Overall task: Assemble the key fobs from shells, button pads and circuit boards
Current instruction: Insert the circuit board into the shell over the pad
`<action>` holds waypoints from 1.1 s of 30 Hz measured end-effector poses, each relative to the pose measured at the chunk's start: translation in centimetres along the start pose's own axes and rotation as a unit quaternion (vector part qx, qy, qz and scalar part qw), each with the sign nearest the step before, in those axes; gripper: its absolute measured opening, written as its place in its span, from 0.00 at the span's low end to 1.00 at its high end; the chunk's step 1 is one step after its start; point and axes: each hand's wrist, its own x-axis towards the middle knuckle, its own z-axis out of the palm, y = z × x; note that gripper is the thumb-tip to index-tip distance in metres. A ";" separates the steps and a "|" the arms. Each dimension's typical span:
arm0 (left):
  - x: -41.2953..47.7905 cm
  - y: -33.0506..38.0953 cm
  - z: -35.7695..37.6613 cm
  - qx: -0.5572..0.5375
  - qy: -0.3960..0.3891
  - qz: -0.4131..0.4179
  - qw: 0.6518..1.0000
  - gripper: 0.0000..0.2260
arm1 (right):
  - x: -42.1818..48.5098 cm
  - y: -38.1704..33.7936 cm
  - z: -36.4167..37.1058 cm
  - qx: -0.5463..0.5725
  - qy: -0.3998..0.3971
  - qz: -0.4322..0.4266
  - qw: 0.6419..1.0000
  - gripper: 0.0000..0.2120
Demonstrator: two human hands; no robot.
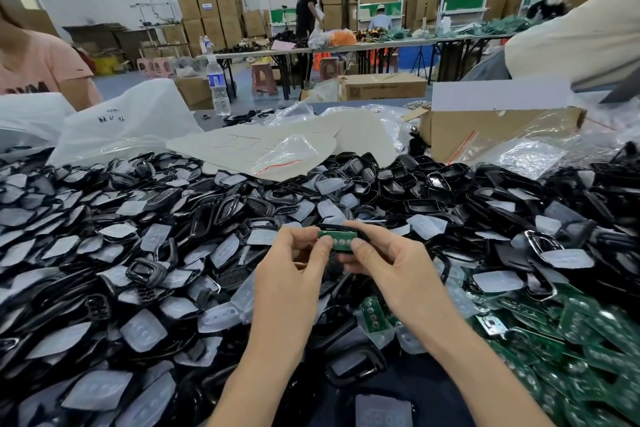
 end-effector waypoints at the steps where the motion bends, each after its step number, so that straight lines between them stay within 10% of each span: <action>1: 0.0 0.0 0.0 0.001 0.000 -0.002 1.000 0.04 | 0.0 0.0 0.0 -0.002 0.000 0.000 1.000 0.15; 27: -0.3 1.5 -1.2 0.007 -0.064 -0.013 0.998 0.02 | -0.2 -0.7 0.1 0.111 0.039 0.050 0.992 0.08; 33: -3.4 3.1 -3.0 0.236 -0.365 0.107 0.894 0.02 | -0.1 -1.2 -0.5 0.163 0.092 0.078 0.979 0.06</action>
